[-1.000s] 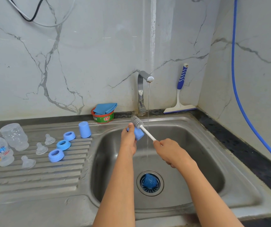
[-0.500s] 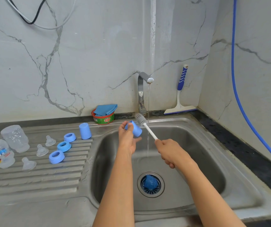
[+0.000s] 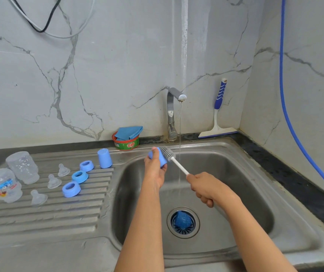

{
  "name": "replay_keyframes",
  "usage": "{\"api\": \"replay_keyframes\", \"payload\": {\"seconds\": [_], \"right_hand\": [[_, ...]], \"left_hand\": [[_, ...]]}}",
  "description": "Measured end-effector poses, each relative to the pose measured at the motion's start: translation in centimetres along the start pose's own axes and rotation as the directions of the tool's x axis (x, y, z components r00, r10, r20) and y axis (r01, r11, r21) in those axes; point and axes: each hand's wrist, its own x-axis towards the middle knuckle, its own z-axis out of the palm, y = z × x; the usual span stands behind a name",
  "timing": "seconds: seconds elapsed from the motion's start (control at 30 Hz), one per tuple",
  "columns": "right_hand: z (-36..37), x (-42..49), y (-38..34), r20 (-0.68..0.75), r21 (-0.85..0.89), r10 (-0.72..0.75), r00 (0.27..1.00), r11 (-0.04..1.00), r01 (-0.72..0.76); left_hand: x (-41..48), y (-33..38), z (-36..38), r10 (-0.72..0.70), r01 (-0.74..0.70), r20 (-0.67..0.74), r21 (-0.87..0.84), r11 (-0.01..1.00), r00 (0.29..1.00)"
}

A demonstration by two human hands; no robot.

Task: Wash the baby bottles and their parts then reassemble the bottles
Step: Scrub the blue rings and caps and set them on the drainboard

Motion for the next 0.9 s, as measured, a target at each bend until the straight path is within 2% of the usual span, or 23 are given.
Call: {"api": "replay_keyframes", "payload": {"seconds": [0.1, 0.17, 0.23, 0.33, 0.43, 0.57, 0.7, 0.8, 0.9], "right_hand": [[-0.3, -0.2, 0.3, -0.019, -0.060, 0.037, 0.999, 0.997, -0.038], [-0.5, 0.0, 0.4, -0.103, -0.146, 0.028, 0.994, 0.988, -0.043], [-0.7, 0.2, 0.4, -0.138, -0.087, -0.007, 0.990, 0.996, -0.005], [-0.4, 0.1, -0.2, -0.093, 0.046, -0.037, 0.995, 0.998, 0.041], [-0.2, -0.2, -0.3, -0.079, 0.042, -0.004, 0.997, 0.999, 0.008], [-0.5, 0.0, 0.0, -0.138, 0.021, 0.015, 0.990, 1.000, -0.012], [-0.7, 0.1, 0.2, -0.148, 0.026, 0.024, 0.989, 0.999, -0.020], [-1.1, 0.3, 0.6, -0.242, -0.070, 0.006, 0.970, 0.997, -0.023], [-1.5, 0.6, 0.7, -0.352, -0.066, -0.028, 0.936, 0.998, 0.005]], "left_hand": [[0.0, 0.0, -0.1, -0.005, 0.005, 0.055, 0.003, 1.000, 0.998], [-0.4, 0.2, 0.1, -0.022, 0.023, 0.076, -0.016, 1.000, 0.997], [-0.6, 0.2, 0.4, -0.039, 0.042, 0.087, -0.028, 0.999, 0.995], [-0.6, -0.3, 0.8, -0.052, 0.058, 0.082, -0.080, 0.995, 0.995], [-0.6, -0.9, 1.1, -0.079, 0.086, 0.094, -0.081, 0.993, 0.992], [-1.4, -1.0, 1.8, -0.143, 0.154, 0.154, -0.062, 0.986, 0.978], [-1.4, -1.1, 2.5, -0.064, 0.091, 0.196, -0.130, 0.987, 0.979], [-1.3, -2.0, 2.6, -0.012, 0.006, 0.223, 0.026, 1.000, 0.975], [-1.5, -2.9, 2.8, -0.009, -0.023, 0.230, 0.137, 0.990, 0.973]]}}
